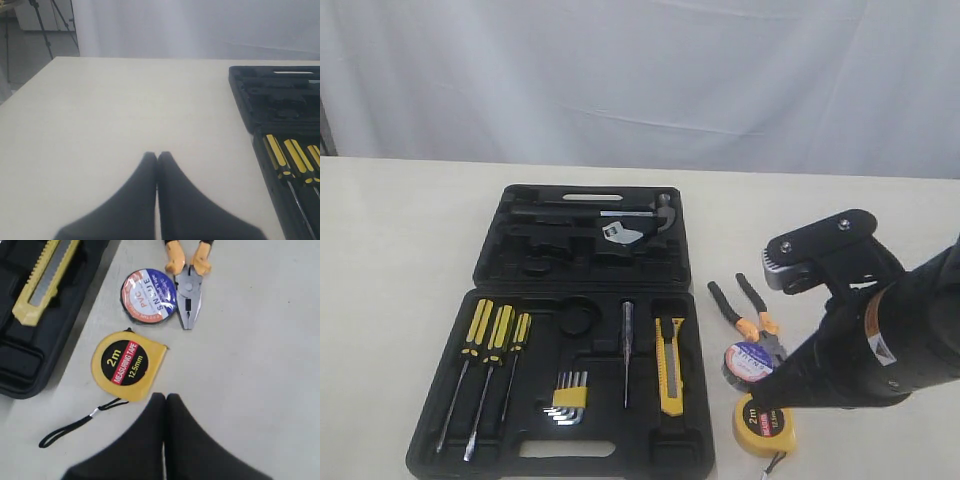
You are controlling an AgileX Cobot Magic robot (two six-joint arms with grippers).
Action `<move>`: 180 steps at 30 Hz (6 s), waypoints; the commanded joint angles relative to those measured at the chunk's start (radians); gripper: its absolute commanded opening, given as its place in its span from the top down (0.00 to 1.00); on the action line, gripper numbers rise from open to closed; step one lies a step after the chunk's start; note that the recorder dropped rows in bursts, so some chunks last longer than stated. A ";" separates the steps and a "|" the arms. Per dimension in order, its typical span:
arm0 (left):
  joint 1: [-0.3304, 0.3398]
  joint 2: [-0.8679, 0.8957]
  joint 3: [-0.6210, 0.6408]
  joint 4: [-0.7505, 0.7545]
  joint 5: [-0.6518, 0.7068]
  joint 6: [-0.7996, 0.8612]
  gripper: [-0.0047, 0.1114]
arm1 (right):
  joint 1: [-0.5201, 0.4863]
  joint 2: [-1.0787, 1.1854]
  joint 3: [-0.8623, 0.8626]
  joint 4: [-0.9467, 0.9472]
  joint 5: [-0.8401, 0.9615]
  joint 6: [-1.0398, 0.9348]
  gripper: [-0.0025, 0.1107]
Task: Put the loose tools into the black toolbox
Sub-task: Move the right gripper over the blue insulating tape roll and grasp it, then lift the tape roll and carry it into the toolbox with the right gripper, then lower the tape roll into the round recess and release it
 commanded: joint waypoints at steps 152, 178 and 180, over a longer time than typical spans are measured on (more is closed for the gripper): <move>-0.005 -0.001 0.003 -0.010 -0.010 -0.002 0.96 | 0.084 1.019 -1.094 0.315 0.199 -0.446 0.82; -0.005 -0.001 0.003 -0.010 -0.010 -0.002 0.96 | 0.087 0.914 -1.095 0.324 0.206 -0.407 0.92; -0.005 -0.001 0.003 -0.010 -0.010 -0.002 0.96 | 0.087 0.912 -1.095 0.324 0.215 -0.407 0.98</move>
